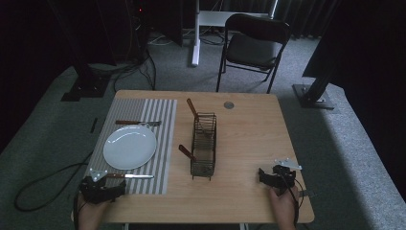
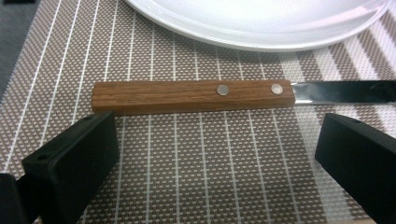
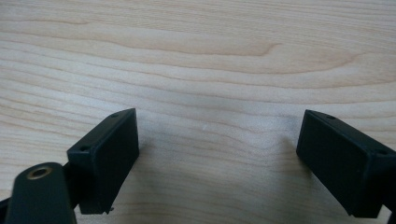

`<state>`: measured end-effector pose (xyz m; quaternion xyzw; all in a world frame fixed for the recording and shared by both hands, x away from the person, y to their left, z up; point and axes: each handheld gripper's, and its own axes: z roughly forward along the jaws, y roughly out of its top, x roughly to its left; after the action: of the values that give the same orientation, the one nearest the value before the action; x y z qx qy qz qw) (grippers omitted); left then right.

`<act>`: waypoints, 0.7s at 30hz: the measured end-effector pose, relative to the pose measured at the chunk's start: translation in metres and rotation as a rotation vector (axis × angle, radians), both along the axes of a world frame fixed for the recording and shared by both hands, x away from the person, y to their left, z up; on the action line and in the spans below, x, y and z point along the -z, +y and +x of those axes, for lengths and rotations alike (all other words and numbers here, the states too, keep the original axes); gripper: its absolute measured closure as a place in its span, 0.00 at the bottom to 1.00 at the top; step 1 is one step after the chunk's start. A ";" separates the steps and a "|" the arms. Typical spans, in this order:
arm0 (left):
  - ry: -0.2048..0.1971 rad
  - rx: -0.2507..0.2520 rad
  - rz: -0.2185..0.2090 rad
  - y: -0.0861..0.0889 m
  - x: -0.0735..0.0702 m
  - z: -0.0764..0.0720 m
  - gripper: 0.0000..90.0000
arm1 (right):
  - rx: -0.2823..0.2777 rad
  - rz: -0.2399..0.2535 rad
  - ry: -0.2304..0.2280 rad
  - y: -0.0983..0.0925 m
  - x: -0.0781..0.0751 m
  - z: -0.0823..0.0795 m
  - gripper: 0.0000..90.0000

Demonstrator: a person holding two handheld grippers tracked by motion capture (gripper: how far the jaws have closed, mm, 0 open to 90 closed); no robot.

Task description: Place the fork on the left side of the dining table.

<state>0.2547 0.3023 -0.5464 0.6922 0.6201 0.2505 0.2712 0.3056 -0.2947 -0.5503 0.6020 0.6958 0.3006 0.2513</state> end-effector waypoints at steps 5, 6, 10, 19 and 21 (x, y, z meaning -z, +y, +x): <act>-0.003 0.002 0.000 -0.001 0.000 0.001 0.00 | 0.000 -0.001 0.000 0.000 0.000 0.000 0.14; -0.003 0.002 0.001 -0.001 0.000 0.001 0.00 | 0.000 0.000 0.000 0.000 0.000 0.000 0.14; -0.003 0.009 0.001 0.000 0.000 0.005 0.00 | 0.000 0.000 0.000 0.000 0.000 0.000 0.14; -0.002 0.006 -0.001 -0.001 0.000 0.006 0.00 | 0.000 0.000 0.000 0.000 0.000 0.000 0.14; -0.003 0.006 -0.001 -0.001 0.000 0.006 0.00 | 0.000 0.000 0.000 0.000 0.000 0.000 0.14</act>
<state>0.2604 0.3017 -0.5468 0.6935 0.6179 0.2502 0.2731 0.3057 -0.2947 -0.5504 0.6021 0.6957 0.3008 0.2512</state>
